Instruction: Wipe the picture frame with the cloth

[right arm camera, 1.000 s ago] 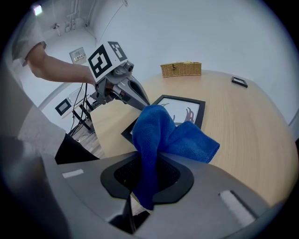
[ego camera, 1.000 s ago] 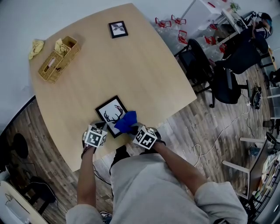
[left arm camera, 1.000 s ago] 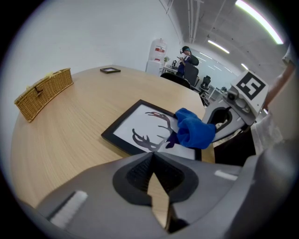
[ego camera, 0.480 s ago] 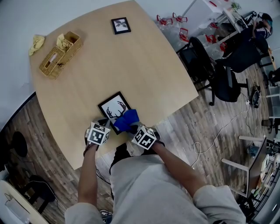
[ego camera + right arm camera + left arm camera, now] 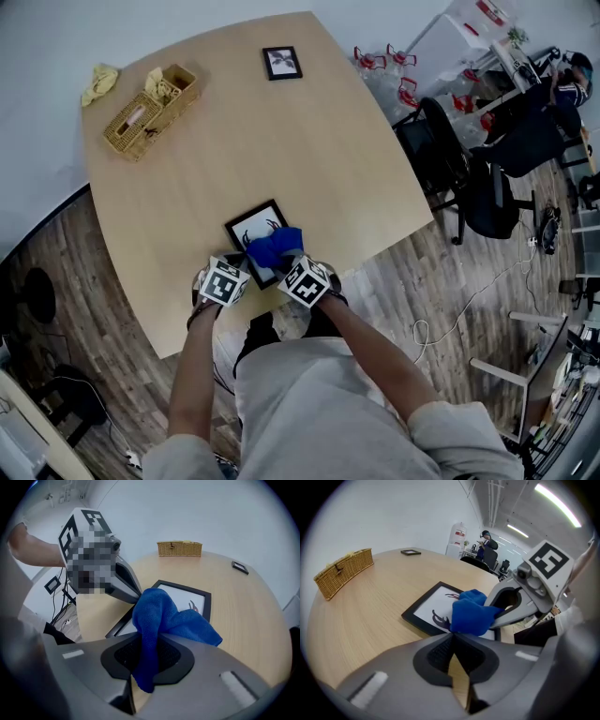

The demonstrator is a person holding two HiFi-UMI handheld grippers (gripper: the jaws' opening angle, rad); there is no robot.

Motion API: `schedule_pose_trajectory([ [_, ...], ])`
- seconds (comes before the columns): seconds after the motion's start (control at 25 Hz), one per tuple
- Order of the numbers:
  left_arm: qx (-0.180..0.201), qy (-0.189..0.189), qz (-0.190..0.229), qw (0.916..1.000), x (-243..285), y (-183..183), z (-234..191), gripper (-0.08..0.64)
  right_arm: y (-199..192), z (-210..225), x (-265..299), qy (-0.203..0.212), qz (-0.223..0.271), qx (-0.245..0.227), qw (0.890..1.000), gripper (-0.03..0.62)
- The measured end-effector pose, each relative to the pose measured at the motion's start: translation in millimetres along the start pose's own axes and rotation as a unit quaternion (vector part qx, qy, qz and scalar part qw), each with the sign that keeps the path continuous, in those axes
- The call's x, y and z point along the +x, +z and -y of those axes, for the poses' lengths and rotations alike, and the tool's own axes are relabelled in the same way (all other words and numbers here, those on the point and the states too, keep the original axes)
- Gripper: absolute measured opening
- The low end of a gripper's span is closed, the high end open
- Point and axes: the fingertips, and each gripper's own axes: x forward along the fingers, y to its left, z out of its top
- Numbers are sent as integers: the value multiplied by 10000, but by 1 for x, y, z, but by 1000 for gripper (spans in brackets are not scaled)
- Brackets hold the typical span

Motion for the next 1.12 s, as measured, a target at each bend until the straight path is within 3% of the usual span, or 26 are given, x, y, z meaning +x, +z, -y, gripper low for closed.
schedule_pose_trajectory([
  [0.56,170,-149,-55,9997,-1,2,4,52,51,35,23,-329,423,-4,9986,52],
  [1.12,352,-149,-40,9993,2,-3,2,52,105,60,47,-538,542,106,9970,52],
])
